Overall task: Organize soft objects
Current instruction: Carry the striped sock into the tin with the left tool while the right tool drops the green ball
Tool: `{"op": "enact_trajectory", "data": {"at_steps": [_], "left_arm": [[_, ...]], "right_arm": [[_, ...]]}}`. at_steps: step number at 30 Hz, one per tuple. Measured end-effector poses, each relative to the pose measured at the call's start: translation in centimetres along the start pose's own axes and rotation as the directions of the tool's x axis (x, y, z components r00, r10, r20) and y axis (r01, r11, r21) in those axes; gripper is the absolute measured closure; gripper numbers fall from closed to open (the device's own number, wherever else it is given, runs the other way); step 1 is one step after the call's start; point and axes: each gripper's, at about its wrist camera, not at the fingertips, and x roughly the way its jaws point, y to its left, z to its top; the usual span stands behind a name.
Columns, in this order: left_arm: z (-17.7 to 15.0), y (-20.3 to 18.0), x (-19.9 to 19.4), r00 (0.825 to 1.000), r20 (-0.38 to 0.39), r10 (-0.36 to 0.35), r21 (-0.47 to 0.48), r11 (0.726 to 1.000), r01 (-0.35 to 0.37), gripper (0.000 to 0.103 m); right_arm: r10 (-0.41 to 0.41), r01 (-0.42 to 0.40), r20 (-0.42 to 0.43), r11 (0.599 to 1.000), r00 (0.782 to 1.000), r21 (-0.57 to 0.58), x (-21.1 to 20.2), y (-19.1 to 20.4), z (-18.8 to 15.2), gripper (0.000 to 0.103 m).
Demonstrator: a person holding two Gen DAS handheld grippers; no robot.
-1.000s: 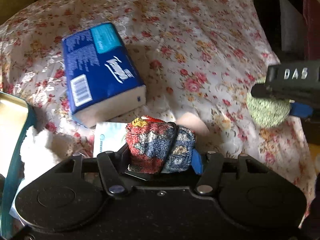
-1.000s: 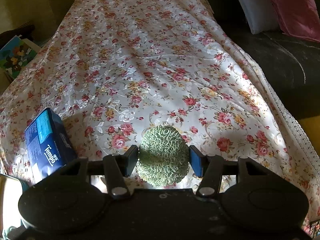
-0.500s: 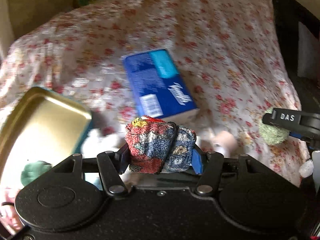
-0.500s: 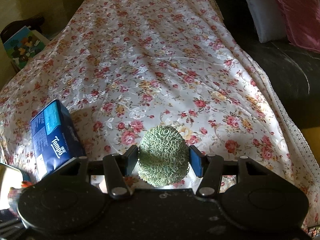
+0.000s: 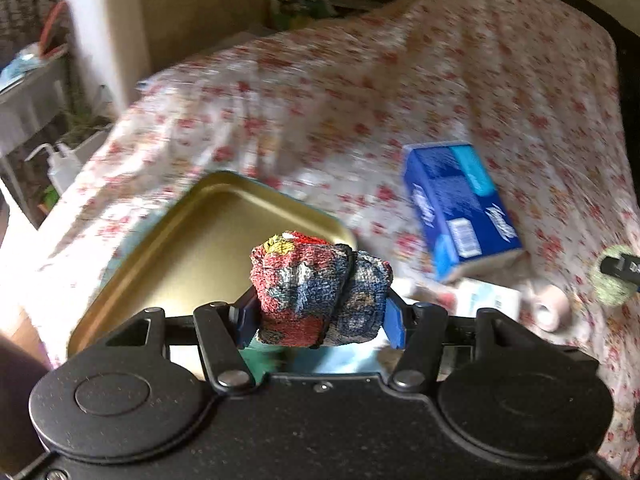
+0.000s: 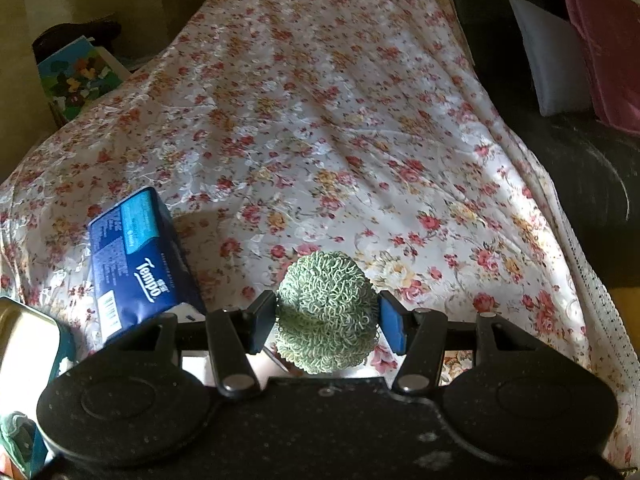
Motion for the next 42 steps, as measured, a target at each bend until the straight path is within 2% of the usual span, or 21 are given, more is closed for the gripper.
{"op": "enact_trajectory", "data": {"at_steps": [6, 14, 19, 28, 34, 42], "left_arm": [[0.3, 5.1, -1.1, 0.998, 0.02, 0.065, -0.064, 0.996, -0.063, 0.047], [-0.1, 10.5, -1.5, 0.991, -0.008, 0.132, -0.144, 0.981, -0.132, 0.047], [-0.2, 12.0, -1.4, 0.992, -0.042, 0.116, -0.181, 0.976, -0.122, 0.047], [-0.2, 12.9, -1.4, 0.993, -0.059, 0.106, -0.183, 0.976, -0.115, 0.046], [-0.4, 14.3, -1.3, 0.99, -0.082, 0.115, -0.216, 0.968, -0.13, 0.046], [-0.3, 15.4, -1.5, 0.99, -0.087, 0.111, -0.252, 0.959, -0.13, 0.046]], "right_arm": [[0.025, -0.024, 0.019, 0.999, 1.0, -0.041, -0.9, 1.6, -0.3, 0.048], [0.144, -0.142, 0.005, 0.981, 0.99, -0.134, -3.3, 6.0, -1.9, 0.048], [0.229, -0.238, -0.067, 0.953, 0.971, -0.186, -4.5, 9.8, -3.7, 0.048], [0.266, -0.298, -0.142, 0.901, 0.953, -0.315, -7.1, 18.1, -7.4, 0.048], [0.304, -0.33, -0.128, 0.876, 0.944, -0.35, -8.9, 23.8, -6.1, 0.048], [0.328, -0.346, -0.112, 0.86, 0.938, -0.374, -10.5, 28.8, -3.7, 0.047]]}}
